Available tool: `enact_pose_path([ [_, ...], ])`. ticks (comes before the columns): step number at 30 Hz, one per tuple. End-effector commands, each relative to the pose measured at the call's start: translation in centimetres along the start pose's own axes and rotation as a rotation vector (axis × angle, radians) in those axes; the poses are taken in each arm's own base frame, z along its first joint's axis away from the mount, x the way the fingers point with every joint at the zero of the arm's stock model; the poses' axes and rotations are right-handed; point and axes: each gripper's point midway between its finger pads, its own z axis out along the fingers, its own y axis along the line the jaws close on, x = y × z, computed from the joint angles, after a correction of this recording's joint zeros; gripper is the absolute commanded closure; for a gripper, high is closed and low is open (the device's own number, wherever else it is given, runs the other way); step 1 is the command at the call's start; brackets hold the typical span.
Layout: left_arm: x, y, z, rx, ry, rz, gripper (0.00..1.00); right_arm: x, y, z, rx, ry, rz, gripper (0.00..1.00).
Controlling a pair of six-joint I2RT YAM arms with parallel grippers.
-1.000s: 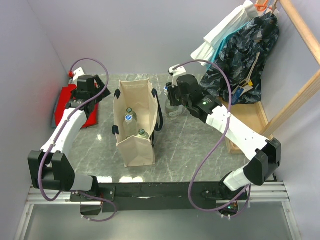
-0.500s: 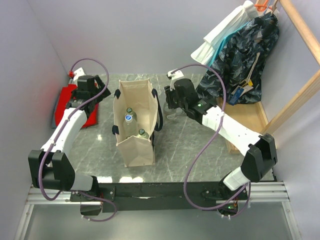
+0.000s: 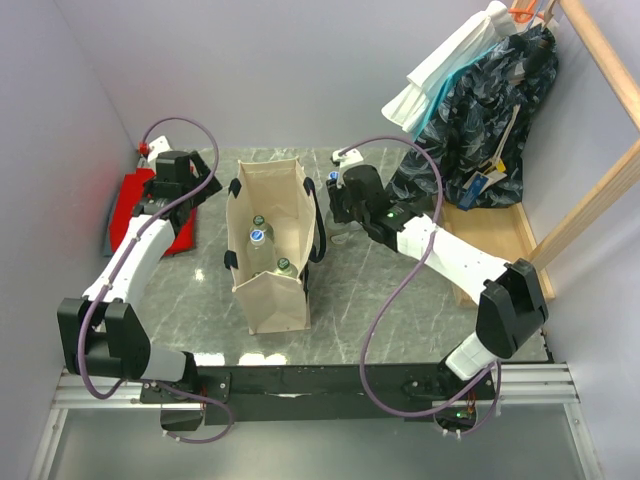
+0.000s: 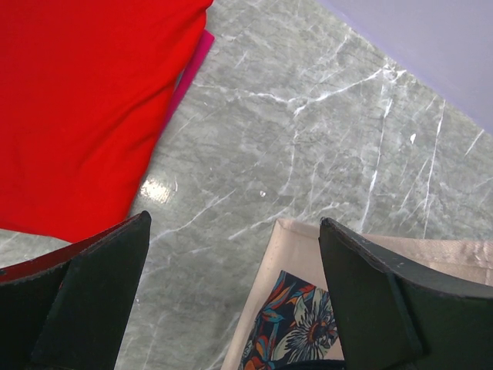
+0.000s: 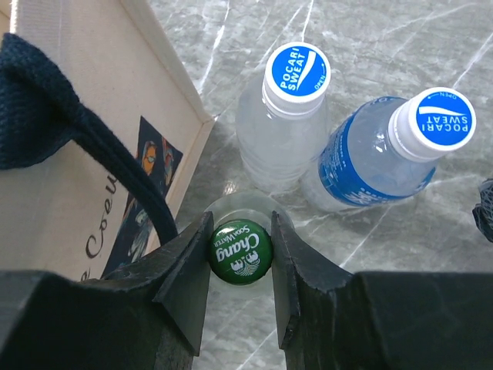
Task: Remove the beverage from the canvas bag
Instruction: Place the drink at the center of the board.
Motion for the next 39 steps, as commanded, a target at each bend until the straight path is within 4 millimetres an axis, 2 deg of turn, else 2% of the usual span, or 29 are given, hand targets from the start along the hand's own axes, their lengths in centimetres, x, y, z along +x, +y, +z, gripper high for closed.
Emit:
enact_pose_path([
  [1,-1.2,-0.6,0.0,0.016,-0.033,-0.008,0.04,-6.4,-0.3,-0.3,0.013,-0.230,0.063,1.00],
  [8,-1.1,-0.4,0.2,0.005,-0.031,-0.004,0.04,-5.0,-0.3,1.0,0.025,-0.191,0.055,1.00],
  [14,-1.1,-0.4,0.3,0.004,-0.028,-0.003,0.04,-4.7,-0.4,1.8,0.035,-0.207,0.061,1.00],
  [39,-0.5,-0.1,0.7,-0.012,-0.013,0.007,0.04,-3.0,-0.2,3.3,0.046,-0.173,0.059,1.00],
])
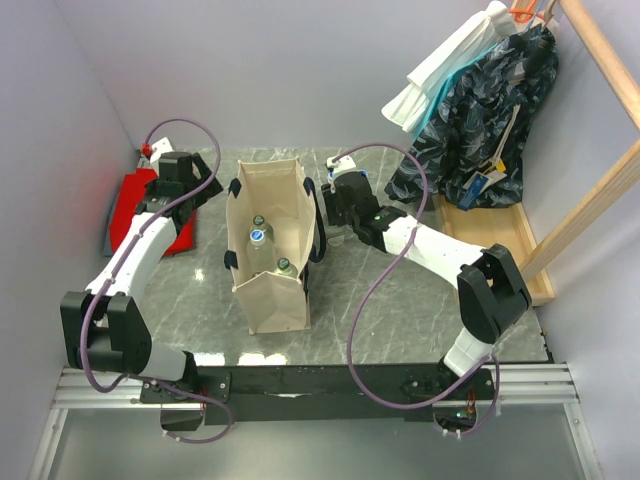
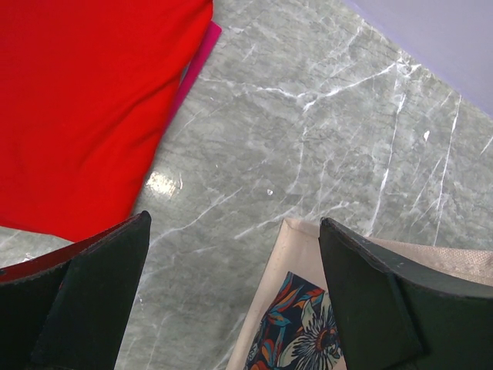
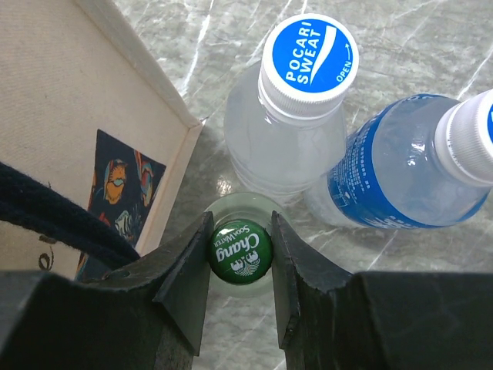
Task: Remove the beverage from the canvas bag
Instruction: Place the drink at the center of the board.
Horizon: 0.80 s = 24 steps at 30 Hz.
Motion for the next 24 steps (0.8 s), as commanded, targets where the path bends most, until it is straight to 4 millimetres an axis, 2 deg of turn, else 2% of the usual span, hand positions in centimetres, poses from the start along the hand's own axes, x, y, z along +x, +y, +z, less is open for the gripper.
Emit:
enact_pose_path([
  [1,-1.3,-0.5,-0.2,0.012,-0.033,-0.007,0.04,-5.7,-0.2,-0.7,0.012,-0.187,0.054,1.00],
  [10,-1.3,-0.7,-0.1,0.018,-0.029,-0.005,0.04,-4.8,-0.2,-0.7,0.014,-0.148,0.042,1.00],
  [24,-1.2,-0.9,-0.1,0.032,-0.026,-0.013,0.04,-4.6,-0.3,-1.5,0.031,-0.134,0.055,1.00],
])
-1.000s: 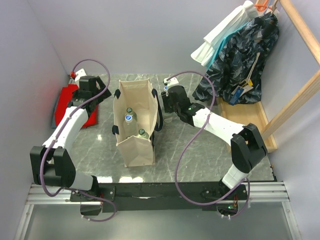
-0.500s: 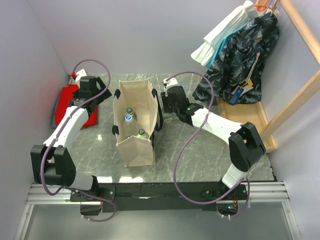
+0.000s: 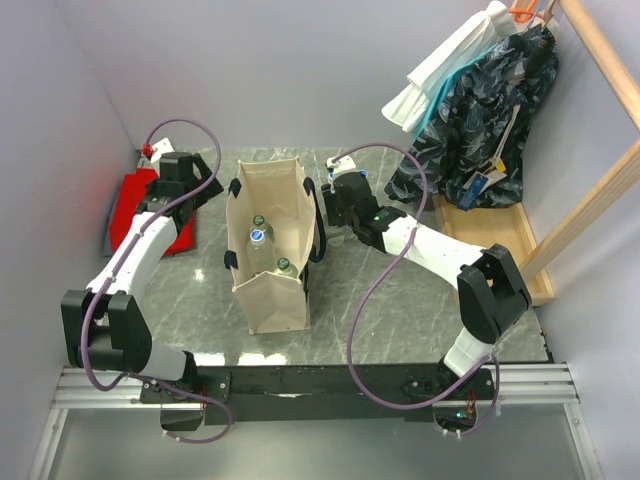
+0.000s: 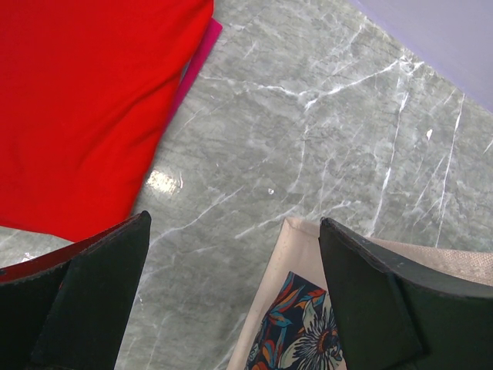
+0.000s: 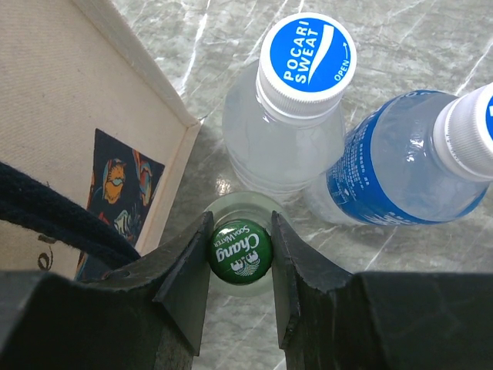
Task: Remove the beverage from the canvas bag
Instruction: Place the drink at the center of the board.
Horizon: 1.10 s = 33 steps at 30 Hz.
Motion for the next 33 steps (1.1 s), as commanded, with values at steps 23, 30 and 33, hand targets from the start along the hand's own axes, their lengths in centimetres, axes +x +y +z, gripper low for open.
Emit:
enact_pose_path([
  [23,-1.24,-0.91,-0.40,0.038,-0.029,-0.014,0.04,-4.45,0.28,-1.76,0.014,-0.129,0.053,0.64],
  [30,-1.21,-1.04,-0.41,0.044,-0.027,-0.017,0.04,-4.47,0.10,-1.85,0.020,-0.128,0.054,0.58],
  [33,-1.30,-1.03,-0.45,0.044,-0.030,-0.015,0.04,-4.26,0.21,-1.80,0.018,-0.122,0.056,0.49],
])
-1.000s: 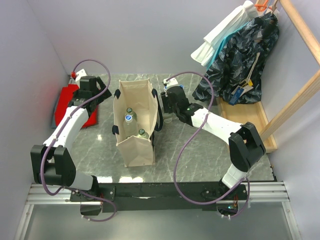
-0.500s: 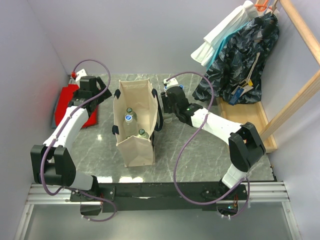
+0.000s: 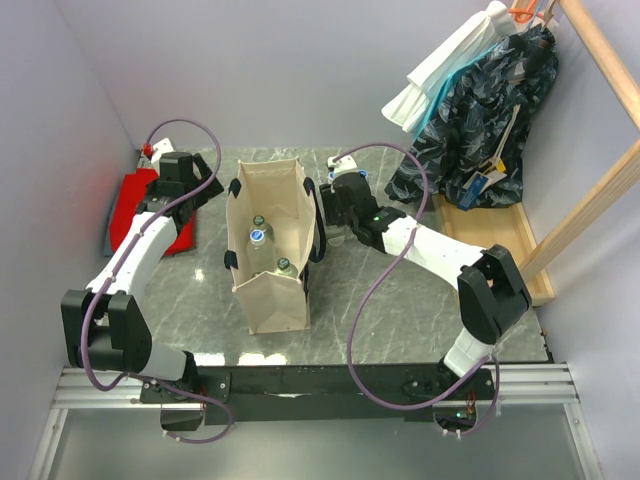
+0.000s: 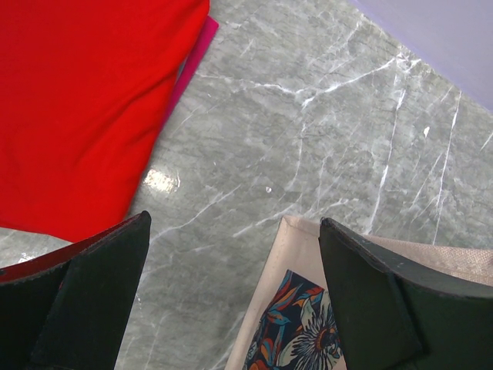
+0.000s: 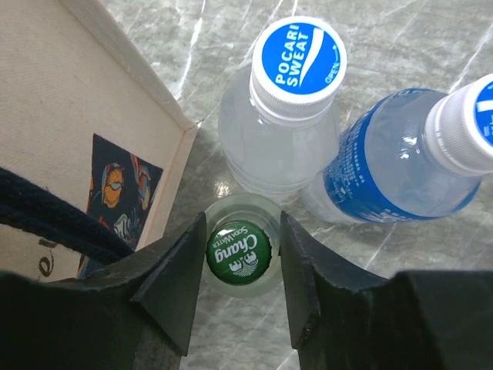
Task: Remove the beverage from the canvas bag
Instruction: Place the drink at the center of the board.
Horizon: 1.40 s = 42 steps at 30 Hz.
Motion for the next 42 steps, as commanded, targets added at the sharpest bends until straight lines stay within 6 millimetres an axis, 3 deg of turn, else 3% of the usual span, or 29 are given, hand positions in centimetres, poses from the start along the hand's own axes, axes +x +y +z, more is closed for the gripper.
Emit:
enact_pose_path([
  [1,-1.4,-0.8,-0.4,0.033,-0.036,-0.013,0.04,-4.3,0.1,-1.7,0.002,-0.121,0.040,0.49],
  [9,-1.3,-0.9,-0.5,0.037,-0.036,-0.014,0.04,-4.3,-0.1,-1.8,0.013,-0.118,0.037,0.46],
  [11,-1.4,-0.9,-0.5,0.037,-0.039,-0.016,0.04,-4.3,-0.2,-1.9,0.019,-0.119,0.039,0.40],
  [20,-1.4,-1.0,-0.5,0.042,-0.037,-0.021,0.04,-6.2,-0.4,-3.8,0.028,-0.166,0.036,0.38],
  [30,-2.3,-0.8,-0.8,0.022,-0.058,-0.015,0.04,-11.1,-0.8,-9.1,0.036,-0.292,0.020,0.37],
  [37,-2.4,-0.6,-0.8,0.011,-0.066,-0.007,0.04,-12.7,-0.6,-11.0,0.020,-0.310,0.003,0.36],
  [42,-2.6,-0.8,-1.1,0.025,-0.068,-0.014,0.04,-13.9,0.6,-12.6,-0.041,-0.311,-0.016,0.34],
])
